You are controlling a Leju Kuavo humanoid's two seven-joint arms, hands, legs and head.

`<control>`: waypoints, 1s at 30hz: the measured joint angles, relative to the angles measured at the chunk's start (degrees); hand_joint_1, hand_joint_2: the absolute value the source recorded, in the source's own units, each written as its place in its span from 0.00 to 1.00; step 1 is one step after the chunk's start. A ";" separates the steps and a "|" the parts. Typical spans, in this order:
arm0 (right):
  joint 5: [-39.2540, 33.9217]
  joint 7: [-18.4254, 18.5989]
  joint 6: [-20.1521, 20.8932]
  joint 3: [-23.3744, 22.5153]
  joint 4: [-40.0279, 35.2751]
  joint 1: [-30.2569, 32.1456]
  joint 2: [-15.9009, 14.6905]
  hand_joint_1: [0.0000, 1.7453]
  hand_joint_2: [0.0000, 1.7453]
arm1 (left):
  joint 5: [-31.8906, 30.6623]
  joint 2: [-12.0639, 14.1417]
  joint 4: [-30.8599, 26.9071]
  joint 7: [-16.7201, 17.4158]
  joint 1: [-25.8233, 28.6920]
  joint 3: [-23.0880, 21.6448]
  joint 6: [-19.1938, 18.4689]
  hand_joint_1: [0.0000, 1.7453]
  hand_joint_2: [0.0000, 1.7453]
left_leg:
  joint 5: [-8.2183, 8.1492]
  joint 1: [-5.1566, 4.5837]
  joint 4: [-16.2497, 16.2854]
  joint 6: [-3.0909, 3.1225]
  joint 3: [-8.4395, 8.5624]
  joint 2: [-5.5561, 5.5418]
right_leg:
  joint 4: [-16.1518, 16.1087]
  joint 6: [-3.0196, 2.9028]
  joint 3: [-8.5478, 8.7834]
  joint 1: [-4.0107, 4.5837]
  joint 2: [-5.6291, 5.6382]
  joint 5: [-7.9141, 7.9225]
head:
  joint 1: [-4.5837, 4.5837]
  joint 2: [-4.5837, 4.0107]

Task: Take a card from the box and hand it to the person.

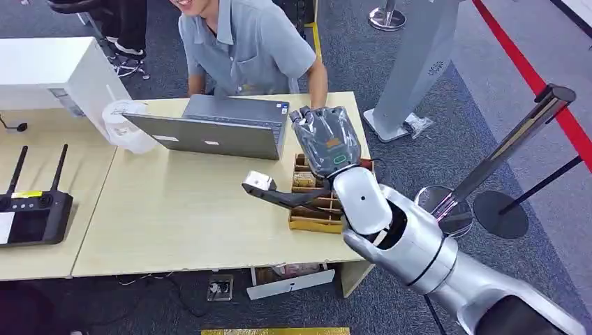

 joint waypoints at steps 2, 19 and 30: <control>1.57 -1.42 -5.67 -0.26 0.50 -0.47 -0.50 1.00 1.00 | -0.83 0.07 -0.11 0.00 -0.05 -0.57 -0.39 0.00 0.00 | 0.00 0.00 0.00 0.00 0.00 0.00 | 0.00 0.00 0.00 0.00 0.00 0.00 | 0.02 0.00; 4.41 -6.01 -14.51 -2.86 15.41 0.76 1.51 1.00 1.00 | -2.12 0.42 -0.26 0.13 -0.32 -1.84 -1.00 0.00 0.00 | 0.00 0.01 0.00 0.00 -0.03 -0.04 | 0.01 0.00 0.00 0.00 -0.03 0.00 | 0.00 0.00; 4.28 -4.48 -13.50 -2.93 17.59 0.97 2.45 0.00 1.00 | -2.07 0.48 -0.26 0.13 -0.32 -1.92 -1.03 0.00 0.00 | 0.00 0.00 0.00 0.00 -0.02 -0.04 | 0.00 0.00 0.01 0.00 -0.03 0.00 | 0.00 0.00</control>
